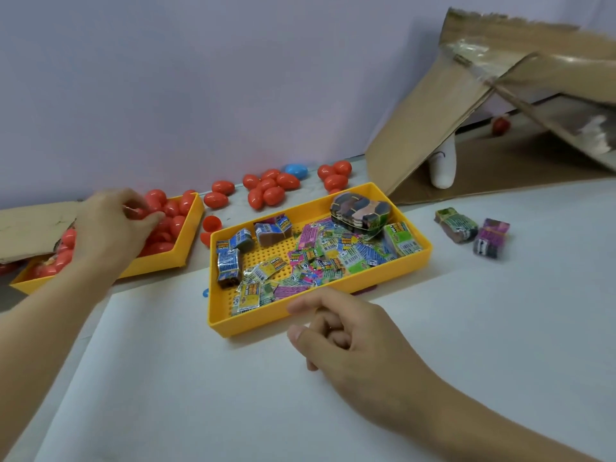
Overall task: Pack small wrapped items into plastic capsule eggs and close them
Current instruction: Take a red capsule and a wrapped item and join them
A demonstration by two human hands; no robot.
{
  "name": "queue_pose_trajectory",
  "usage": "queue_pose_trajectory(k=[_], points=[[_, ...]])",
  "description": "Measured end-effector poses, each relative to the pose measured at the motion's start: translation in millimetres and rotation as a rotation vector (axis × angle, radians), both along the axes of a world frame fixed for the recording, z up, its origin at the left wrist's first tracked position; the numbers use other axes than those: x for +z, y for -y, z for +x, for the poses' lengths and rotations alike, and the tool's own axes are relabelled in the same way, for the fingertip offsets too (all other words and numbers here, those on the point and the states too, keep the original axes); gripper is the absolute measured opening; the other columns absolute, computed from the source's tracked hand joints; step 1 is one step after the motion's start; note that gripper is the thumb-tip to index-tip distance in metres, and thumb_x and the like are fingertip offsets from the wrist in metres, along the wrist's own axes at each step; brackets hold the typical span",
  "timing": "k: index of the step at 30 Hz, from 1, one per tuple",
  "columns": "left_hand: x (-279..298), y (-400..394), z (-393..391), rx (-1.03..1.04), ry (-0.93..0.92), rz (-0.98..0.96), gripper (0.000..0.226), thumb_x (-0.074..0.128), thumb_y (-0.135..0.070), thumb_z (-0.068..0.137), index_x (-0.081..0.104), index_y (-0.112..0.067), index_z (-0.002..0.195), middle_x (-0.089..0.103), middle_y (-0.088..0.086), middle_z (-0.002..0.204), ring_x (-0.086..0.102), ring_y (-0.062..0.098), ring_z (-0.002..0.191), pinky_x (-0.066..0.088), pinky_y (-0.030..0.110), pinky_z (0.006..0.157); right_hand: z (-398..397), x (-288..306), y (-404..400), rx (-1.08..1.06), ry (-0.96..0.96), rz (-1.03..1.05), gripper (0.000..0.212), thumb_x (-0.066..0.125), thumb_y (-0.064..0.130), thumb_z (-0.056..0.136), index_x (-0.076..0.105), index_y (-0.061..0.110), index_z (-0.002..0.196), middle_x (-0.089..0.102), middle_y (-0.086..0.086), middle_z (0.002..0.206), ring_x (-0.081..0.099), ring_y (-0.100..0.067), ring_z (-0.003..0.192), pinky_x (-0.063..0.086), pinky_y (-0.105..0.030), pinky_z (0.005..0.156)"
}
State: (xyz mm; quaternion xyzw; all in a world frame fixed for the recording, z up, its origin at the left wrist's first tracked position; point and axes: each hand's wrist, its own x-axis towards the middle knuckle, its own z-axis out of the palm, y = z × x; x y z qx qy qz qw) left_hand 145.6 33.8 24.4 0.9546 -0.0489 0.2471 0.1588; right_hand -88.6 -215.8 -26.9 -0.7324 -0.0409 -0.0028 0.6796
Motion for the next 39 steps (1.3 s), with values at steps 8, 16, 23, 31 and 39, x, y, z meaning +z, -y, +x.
queue_pose_trajectory(k=[8,16,23,31,39], points=[[-4.5,1.6,-1.0,-0.047,-0.244,-0.098,0.039,0.063,-0.033,0.095,0.063,-0.015,0.130,0.061,0.017,0.134,0.055,0.036,0.121,0.043,0.047,0.101,-0.6,0.4,0.2,0.005,-0.012,0.006,0.009,0.063,0.028,0.091,0.063,0.033,0.098,0.055,0.009,0.061,0.052,-0.015,0.062,0.043,-0.020,0.058],[1.0,14.9,8.3,-0.110,0.031,-0.007,0.027,0.068,-0.021,0.091,0.069,-0.009,0.115,0.070,0.020,0.107,0.063,0.028,0.083,0.050,0.043,0.080,-0.8,2.3,1.7,-0.008,-0.026,0.024,0.006,0.064,0.021,0.094,0.066,0.025,0.098,0.058,0.008,0.063,0.052,-0.008,0.058,0.041,-0.013,0.055],[8.3,68.4,-124.3,-0.591,0.113,-0.589,0.035,0.084,-0.033,0.075,0.063,-0.040,0.102,0.071,-0.017,0.089,0.066,-0.002,0.080,0.051,0.008,0.075,1.5,5.7,3.9,-0.018,-0.042,0.129,0.020,0.061,0.041,0.093,0.069,0.023,0.091,0.061,0.002,0.063,0.046,-0.002,0.048,0.038,-0.017,0.050],[-38.3,98.0,-210.3,-0.691,0.030,-0.904,0.034,0.084,-0.029,0.068,0.068,-0.031,0.098,0.069,-0.006,0.091,0.068,0.016,0.082,0.054,0.019,0.067,-0.5,20.2,8.8,0.081,-0.124,0.310,0.047,0.052,0.055,0.088,0.069,0.018,0.065,0.060,-0.012,0.056,0.037,-0.010,0.035,0.029,-0.013,0.037],[-49.1,94.9,-218.7,-0.706,-0.102,-1.097,0.031,0.082,-0.023,0.070,0.069,-0.019,0.097,0.068,0.005,0.094,0.071,0.021,0.084,0.057,0.024,0.072,-1.4,15.4,9.0,0.065,-0.077,0.228,0.043,0.056,0.048,0.090,0.066,0.018,0.060,0.056,-0.007,0.051,0.035,-0.010,0.036,0.030,-0.014,0.038]])
